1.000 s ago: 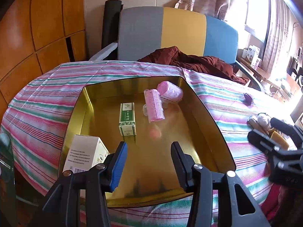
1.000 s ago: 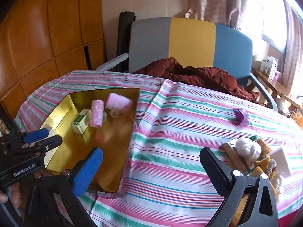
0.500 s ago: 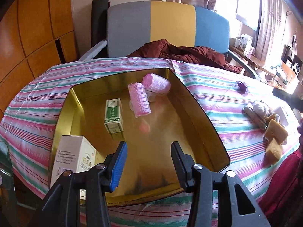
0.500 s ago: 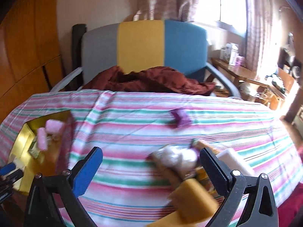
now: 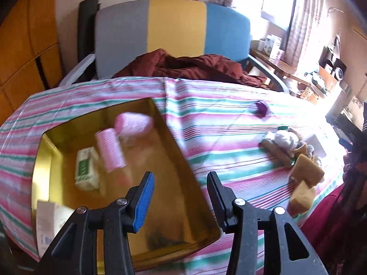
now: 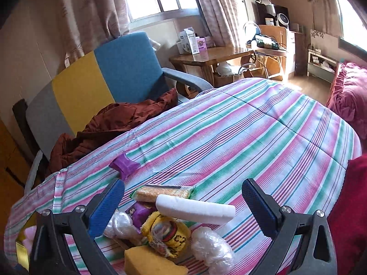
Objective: Organize objects
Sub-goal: 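Open both grippers over the tray and withdraw toward the item pile, then grasp the purple sachet with the left gripper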
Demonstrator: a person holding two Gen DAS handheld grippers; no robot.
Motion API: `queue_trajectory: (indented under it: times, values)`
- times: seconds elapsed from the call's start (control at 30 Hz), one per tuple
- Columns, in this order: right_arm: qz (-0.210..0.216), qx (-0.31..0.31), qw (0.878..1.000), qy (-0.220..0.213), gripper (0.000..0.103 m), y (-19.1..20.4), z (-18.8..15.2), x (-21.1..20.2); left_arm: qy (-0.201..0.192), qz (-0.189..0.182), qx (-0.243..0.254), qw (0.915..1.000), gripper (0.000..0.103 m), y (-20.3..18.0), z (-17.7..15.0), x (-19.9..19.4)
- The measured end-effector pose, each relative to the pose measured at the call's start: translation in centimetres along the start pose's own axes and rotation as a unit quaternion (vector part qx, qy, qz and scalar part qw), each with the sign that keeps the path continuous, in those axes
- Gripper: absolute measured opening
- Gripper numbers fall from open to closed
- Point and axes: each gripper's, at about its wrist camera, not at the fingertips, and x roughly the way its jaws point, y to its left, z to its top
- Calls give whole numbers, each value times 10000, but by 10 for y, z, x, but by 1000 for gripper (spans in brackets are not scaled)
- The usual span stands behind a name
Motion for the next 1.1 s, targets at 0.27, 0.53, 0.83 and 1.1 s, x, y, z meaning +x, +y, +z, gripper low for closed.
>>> queue_trajectory:
  times: [0.27,0.53,0.83,1.1]
  values:
    - [158,348,9993,33,103,-13,1,0,436,-789,236,9956,48,-75,55,41]
    - [537,444,9975,70,103,-14,0,-1,1056,-1281,99,9861,48,-138,107,114]
    - [995,386,9939,274,103,-9,-3,2,1612,-1304,-100,9782,49,-190,147,212]
    - [1341,524,9879,570,103,-12,-6,12,1811,-1192,-473,9751,57,-212,174,265]
